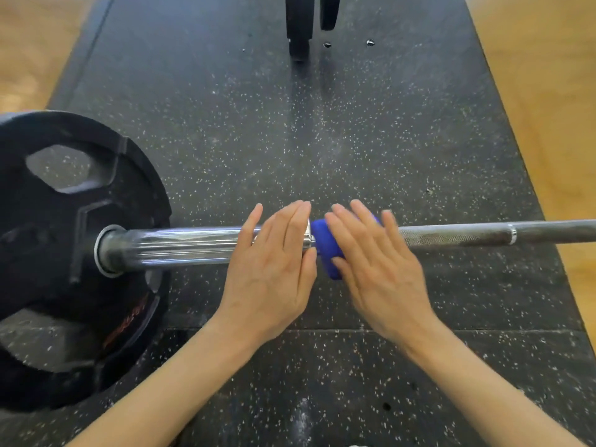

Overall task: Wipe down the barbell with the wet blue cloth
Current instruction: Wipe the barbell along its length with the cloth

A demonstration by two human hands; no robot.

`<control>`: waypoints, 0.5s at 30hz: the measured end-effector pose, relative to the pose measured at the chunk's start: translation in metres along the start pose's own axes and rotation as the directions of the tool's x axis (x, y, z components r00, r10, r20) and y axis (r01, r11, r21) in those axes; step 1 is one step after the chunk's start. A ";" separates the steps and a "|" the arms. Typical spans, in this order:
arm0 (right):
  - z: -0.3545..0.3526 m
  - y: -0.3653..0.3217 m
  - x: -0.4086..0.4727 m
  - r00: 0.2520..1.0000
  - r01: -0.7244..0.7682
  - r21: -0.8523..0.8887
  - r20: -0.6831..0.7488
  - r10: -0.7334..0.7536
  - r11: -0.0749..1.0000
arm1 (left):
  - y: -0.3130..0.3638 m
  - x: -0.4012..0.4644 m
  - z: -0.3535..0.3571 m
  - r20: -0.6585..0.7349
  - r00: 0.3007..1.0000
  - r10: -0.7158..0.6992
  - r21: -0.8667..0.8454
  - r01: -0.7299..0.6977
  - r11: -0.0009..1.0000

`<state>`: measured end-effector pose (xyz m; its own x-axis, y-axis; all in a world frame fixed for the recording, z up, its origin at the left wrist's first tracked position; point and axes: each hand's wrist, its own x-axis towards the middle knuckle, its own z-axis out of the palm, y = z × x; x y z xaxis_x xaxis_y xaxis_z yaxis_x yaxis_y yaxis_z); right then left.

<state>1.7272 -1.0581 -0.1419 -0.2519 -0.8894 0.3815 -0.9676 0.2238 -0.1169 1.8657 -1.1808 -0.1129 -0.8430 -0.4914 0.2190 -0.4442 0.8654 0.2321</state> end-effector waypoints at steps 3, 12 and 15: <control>-0.003 0.006 -0.001 0.984 -0.177 0.004 -0.033 0.177 0.984 | -0.002 0.011 0.000 0.002 1.000 -0.005 -0.003 0.005 1.000; 0.009 0.013 0.018 0.994 -0.100 -0.014 -0.046 0.099 0.995 | -0.014 0.044 0.000 -0.014 1.000 -0.013 0.017 0.014 1.000; 0.020 -0.012 0.035 0.982 -0.168 0.094 -0.070 0.175 0.981 | -0.017 0.053 0.003 -0.021 0.999 -0.027 0.015 0.027 1.000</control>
<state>1.7307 -1.0998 -0.1454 -0.4180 -0.8063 0.4186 -0.9054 0.3319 -0.2648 1.8275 -1.2217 -0.1079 -0.8244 -0.5162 0.2322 -0.4712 0.8531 0.2239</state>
